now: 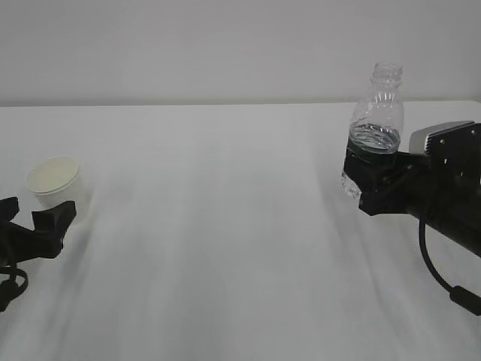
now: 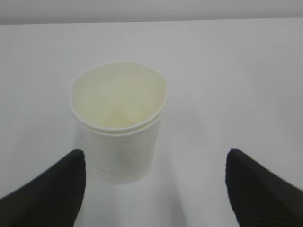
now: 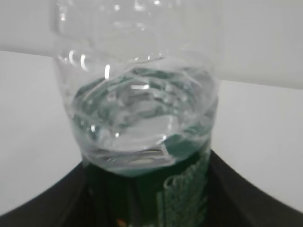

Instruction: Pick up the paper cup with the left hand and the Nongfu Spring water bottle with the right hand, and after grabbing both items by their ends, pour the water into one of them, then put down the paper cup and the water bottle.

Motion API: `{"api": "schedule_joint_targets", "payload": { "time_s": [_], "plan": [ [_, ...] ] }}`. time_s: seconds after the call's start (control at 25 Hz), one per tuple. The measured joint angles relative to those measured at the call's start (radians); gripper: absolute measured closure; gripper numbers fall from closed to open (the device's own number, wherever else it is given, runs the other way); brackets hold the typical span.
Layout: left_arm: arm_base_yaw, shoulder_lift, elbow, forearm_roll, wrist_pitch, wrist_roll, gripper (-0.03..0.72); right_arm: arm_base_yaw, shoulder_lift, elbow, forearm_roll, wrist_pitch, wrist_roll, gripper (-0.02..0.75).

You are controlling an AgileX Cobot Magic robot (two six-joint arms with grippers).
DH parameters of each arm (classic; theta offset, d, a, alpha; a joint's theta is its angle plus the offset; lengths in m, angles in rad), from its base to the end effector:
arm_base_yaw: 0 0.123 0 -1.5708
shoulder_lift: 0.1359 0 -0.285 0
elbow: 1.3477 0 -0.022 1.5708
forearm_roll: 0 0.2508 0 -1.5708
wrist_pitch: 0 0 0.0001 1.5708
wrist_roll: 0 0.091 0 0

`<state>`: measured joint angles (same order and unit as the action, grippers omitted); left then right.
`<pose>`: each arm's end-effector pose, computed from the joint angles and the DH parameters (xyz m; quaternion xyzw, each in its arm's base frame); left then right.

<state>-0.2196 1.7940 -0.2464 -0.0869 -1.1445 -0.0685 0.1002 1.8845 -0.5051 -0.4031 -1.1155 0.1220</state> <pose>0.2317 -0.0444 0.1146 0.0234 0.8093 -0.0630 0.5835 0.2926 0.0616 0.1267 -0.1747 0.7532 0.1506 0.6161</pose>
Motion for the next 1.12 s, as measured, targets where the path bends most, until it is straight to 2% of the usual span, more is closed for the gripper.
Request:
{"api": "schedule_joint_targets", "payload": {
  "time_s": [0.84,1.12],
  "plan": [
    [0.000,0.223,-0.160,-0.071,0.000,0.000,0.001,0.000,-0.047,0.003,-0.024,0.000,0.000,0.325],
    [0.000,0.239,-0.172,-0.104,0.000,0.000,0.006,0.000,-0.047,0.003,-0.028,0.000,0.000,0.325]
  ]
}}
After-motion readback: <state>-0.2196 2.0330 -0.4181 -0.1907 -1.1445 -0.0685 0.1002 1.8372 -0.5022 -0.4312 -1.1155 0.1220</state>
